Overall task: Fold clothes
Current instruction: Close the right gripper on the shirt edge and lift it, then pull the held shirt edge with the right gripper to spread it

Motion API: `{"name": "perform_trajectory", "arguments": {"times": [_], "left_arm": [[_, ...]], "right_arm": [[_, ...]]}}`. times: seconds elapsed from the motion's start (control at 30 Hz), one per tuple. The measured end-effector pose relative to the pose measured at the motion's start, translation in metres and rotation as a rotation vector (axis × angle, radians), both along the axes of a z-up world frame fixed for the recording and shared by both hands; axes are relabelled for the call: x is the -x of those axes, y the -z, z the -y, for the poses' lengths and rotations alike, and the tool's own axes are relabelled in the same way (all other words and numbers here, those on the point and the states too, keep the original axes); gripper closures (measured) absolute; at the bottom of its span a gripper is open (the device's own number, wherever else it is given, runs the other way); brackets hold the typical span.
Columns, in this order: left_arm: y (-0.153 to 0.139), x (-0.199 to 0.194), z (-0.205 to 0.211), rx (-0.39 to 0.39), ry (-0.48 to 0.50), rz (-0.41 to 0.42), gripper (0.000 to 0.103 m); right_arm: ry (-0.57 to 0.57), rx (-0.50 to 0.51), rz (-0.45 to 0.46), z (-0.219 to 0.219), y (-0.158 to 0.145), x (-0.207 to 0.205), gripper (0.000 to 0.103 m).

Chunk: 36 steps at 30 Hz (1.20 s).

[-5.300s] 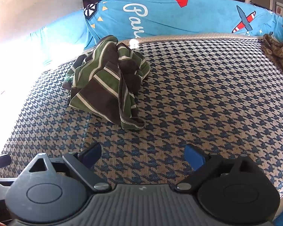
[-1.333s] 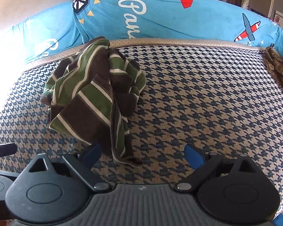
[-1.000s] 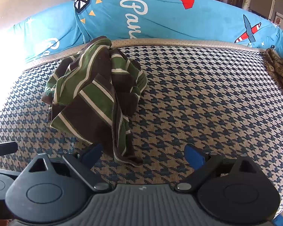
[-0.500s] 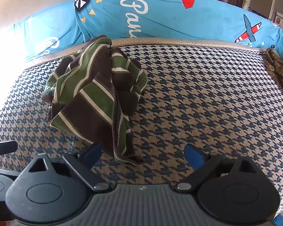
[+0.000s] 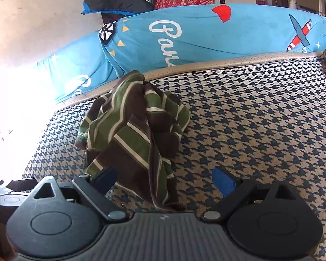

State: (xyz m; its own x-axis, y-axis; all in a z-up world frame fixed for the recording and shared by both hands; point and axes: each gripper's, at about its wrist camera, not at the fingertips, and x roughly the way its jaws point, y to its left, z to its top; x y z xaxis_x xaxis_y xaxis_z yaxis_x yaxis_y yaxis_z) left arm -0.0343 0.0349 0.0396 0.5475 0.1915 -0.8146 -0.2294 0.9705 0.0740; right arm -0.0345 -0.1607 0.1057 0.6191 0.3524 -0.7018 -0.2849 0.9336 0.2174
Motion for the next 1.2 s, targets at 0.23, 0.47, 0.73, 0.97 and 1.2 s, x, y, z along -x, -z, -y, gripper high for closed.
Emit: {"name": "perform_trajectory", "arguments": {"times": [0.23,0.47,0.73,0.97,1.2], "left_arm": [[-0.006,-0.002,-0.03,0.019,-0.059,0.014,0.0],[-0.003,-0.001,-0.048,0.041,-0.093,-0.001,0.0],[0.004,-0.007,-0.045,0.042,-0.104,-0.027,0.0],[0.007,-0.01,-0.047,0.034,-0.106,-0.039,0.0],[0.01,-0.012,-0.045,0.029,-0.101,-0.05,0.0]], "right_arm": [[-0.08,-0.027,0.003,-0.021,0.003,-0.004,0.027],[-0.107,0.017,-0.03,-0.038,0.02,-0.022,0.04],[-0.149,0.027,-0.032,-0.043,0.036,-0.03,0.086],[-0.067,-0.032,0.139,-0.018,0.01,-0.023,0.094],[0.345,0.073,0.328,0.043,-0.019,-0.037,0.094]]}}
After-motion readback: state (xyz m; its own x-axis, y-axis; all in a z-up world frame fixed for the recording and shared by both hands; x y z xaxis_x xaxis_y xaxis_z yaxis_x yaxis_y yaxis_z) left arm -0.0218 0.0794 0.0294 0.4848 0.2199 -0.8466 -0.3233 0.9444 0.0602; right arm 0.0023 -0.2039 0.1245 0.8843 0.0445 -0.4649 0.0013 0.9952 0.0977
